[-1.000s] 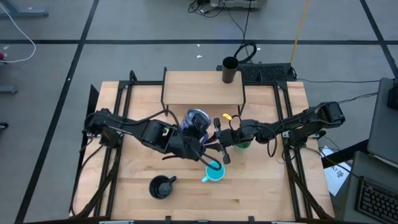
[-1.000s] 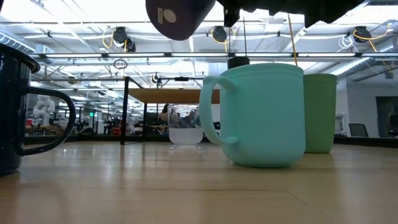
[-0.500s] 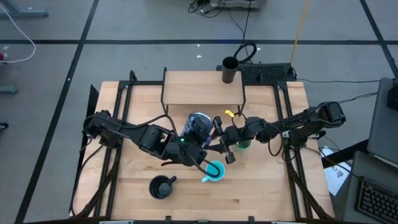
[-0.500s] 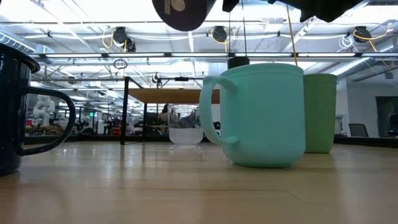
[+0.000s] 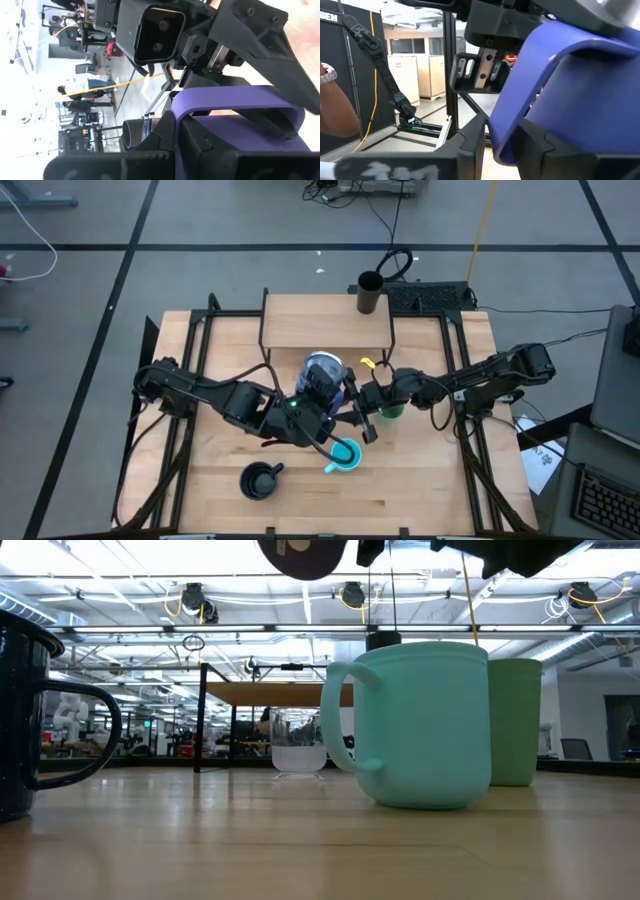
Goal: Stack small to large cups/mugs on shelf
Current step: Put the blue mug on the shelf
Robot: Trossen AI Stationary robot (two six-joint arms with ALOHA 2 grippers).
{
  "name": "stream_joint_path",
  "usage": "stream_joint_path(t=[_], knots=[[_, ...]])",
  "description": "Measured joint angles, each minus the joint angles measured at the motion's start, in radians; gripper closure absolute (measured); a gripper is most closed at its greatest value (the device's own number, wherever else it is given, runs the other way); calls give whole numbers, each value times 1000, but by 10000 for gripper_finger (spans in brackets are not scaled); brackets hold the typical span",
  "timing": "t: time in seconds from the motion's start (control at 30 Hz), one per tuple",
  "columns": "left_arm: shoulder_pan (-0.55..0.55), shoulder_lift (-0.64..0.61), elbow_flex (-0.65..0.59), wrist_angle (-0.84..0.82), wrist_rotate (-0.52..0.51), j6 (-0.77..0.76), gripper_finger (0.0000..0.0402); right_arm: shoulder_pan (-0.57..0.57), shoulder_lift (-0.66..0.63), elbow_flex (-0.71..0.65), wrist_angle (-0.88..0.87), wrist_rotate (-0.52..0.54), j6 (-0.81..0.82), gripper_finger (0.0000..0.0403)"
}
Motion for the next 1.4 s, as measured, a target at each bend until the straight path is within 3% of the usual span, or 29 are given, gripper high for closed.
stream_joint_path(t=[0.2,0.47,0.9,1.2,1.4], knots=[[0,0,0,-1,-5,11,396,1,0,0,-3,-5,-33,389],[1,0,0,-11,-7,-20,355,1,-2,-1,-15,28,-64,393],[9,-3,2,-134,-4,-314,267,3,-111,-5,-195,368,-222,393],[43,-10,2,-140,-58,-663,259,3,-170,-4,-297,738,-361,393],[105,-11,2,-140,-76,-851,259,3,-178,-3,-299,910,-445,393]])
